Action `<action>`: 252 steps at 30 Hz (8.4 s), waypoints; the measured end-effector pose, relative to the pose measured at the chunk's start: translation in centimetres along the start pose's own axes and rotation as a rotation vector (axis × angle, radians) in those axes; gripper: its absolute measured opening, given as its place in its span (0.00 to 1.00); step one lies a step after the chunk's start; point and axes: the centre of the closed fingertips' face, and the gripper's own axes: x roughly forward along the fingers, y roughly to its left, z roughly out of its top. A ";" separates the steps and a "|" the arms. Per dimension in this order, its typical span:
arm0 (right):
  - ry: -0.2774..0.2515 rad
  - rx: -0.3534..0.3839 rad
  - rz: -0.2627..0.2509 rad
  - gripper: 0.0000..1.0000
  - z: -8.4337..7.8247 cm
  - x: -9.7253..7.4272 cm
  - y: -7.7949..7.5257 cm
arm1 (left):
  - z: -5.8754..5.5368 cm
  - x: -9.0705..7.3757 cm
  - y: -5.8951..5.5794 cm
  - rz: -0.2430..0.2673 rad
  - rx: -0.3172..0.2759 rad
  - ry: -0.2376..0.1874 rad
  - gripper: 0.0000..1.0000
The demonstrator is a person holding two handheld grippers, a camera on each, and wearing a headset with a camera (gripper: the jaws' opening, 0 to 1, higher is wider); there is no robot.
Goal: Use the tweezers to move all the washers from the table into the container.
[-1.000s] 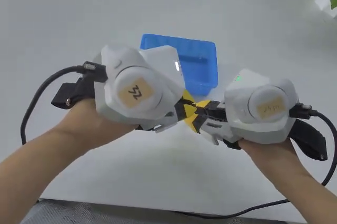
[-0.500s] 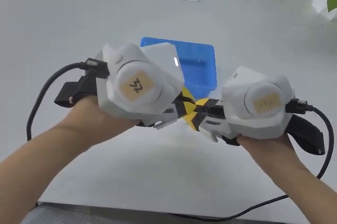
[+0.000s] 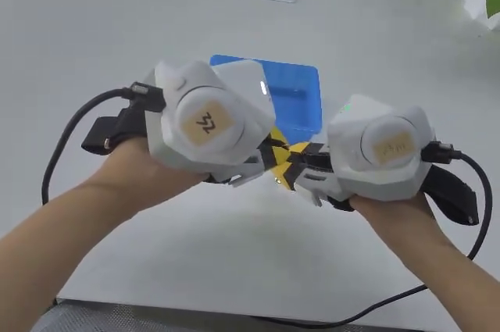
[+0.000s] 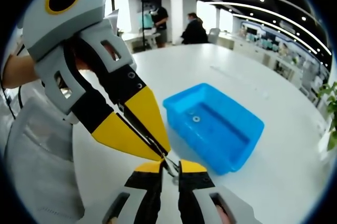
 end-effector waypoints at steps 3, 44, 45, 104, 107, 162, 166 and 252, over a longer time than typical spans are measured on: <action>0.004 -0.015 0.002 0.06 0.0 0.0 0.0 | 0.0 0.1 0.1 -0.006 -0.011 -0.001 0.00; -0.080 -0.194 -0.043 0.04 8.6 -2.1 -1.3 | 4.7 -4.7 5.1 0.168 -0.035 -0.138 0.00; -0.077 -0.203 -0.042 0.04 8.8 -2.0 -1.3 | 4.8 -5.0 5.3 0.177 -0.030 -0.144 0.00; 0.021 -0.270 -0.011 0.05 6.0 4.9 -3.3 | -1.1 -2.0 7.9 0.153 -0.008 -0.009 0.00; 0.023 -0.272 -0.015 0.05 5.8 5.1 -3.4 | -1.3 -1.9 7.7 0.151 -0.008 0.000 0.00; -0.146 -0.056 -0.164 0.06 3.0 -7.1 -1.2 | 7.4 -1.9 -1.3 -0.035 0.207 -0.071 0.00; -0.113 -0.072 -0.174 0.06 2.0 -6.9 -1.1 | 7.4 -1.8 -1.7 -0.050 0.200 -0.066 0.00; -0.021 0.054 -0.151 0.02 -3.2 -3.8 -3.9 | 4.3 2.5 -0.9 -0.042 -0.066 -0.033 0.00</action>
